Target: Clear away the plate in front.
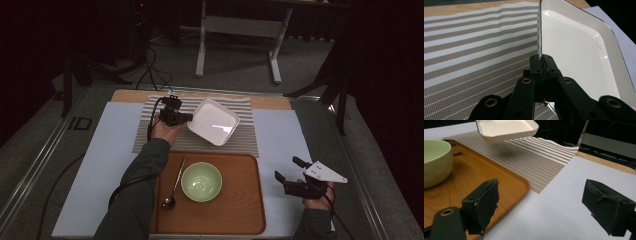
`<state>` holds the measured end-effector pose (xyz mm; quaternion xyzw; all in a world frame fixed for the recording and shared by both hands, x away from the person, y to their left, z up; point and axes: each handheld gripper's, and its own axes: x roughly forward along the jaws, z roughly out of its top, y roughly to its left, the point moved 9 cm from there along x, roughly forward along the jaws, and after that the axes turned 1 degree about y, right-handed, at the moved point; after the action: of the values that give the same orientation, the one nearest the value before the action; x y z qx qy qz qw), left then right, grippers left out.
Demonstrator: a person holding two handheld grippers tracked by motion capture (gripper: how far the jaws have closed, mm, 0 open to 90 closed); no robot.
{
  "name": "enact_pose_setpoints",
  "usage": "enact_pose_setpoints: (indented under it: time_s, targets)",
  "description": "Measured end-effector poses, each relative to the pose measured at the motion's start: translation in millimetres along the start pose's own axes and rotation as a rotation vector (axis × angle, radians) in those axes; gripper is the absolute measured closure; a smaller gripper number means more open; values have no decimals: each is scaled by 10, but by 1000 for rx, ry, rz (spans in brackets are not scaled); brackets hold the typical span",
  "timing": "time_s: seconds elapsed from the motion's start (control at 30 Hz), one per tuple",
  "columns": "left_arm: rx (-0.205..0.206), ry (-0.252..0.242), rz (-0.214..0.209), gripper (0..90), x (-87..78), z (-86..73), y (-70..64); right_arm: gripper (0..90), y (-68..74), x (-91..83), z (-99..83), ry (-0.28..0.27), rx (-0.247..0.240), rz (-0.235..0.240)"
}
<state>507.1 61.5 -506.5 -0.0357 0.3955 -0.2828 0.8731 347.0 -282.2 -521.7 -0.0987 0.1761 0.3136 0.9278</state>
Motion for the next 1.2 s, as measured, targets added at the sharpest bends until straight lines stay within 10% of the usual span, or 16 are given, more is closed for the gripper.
enact_pose_setpoints:
  time_s: [1.2]
  targets:
    - [188, 6, -160, 891, -313, 30, -714, 135, -48, -45, 6, -12, 6, -22]
